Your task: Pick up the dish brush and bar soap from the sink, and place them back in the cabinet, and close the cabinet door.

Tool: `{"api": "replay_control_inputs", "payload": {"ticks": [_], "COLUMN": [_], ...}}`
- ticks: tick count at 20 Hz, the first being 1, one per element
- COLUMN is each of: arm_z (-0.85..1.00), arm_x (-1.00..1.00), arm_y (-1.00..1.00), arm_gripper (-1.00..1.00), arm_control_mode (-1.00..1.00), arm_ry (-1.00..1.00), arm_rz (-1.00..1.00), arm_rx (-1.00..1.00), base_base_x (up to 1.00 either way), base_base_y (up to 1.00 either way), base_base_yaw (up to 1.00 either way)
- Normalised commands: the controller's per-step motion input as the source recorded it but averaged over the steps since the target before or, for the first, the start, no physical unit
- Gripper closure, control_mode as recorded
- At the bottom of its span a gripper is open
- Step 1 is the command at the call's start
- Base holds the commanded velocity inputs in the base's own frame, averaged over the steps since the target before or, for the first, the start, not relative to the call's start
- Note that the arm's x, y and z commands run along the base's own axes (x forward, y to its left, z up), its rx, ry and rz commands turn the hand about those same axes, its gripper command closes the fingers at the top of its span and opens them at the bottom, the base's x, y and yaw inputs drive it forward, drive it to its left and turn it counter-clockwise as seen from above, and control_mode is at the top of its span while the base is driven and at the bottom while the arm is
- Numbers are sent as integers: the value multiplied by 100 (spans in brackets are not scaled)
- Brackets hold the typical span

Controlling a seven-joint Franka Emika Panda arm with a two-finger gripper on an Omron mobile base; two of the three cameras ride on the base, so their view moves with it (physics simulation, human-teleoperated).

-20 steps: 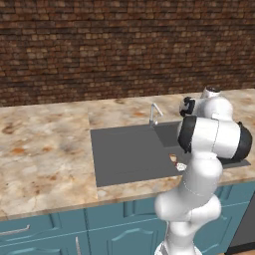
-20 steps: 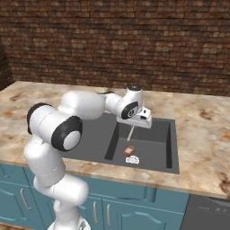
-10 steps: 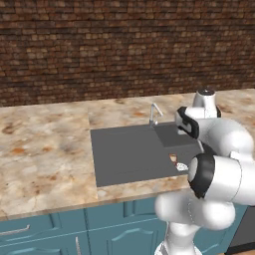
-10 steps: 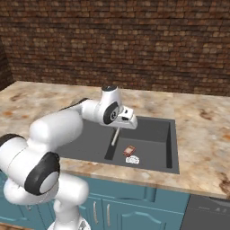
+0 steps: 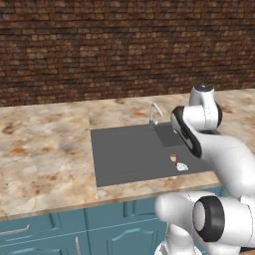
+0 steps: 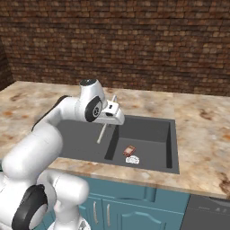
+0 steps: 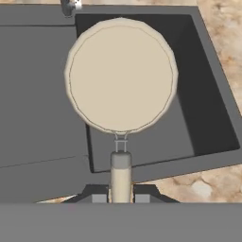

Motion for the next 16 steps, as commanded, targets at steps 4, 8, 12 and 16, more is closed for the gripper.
{"api": "replay_control_inputs", "payload": {"ticks": [4, 8, 12, 16], "arm_z": [49, 42, 44, 21], "arm_x": [-33, -24, -20, -17], "arm_y": [21, 9, 4, 13], "arm_gripper": [100, 100, 100, 100], "arm_control_mode": [-100, -100, -100, -100], "arm_ry": [0, 0, 0, 0], "arm_rz": [0, 0, 1, 2], "arm_rx": [0, 9, 14, 10], "base_base_x": [0, 0, 0, 0], "base_base_y": [0, 0, 0, 0], "base_base_yaw": [0, 0, 0, 0]}}
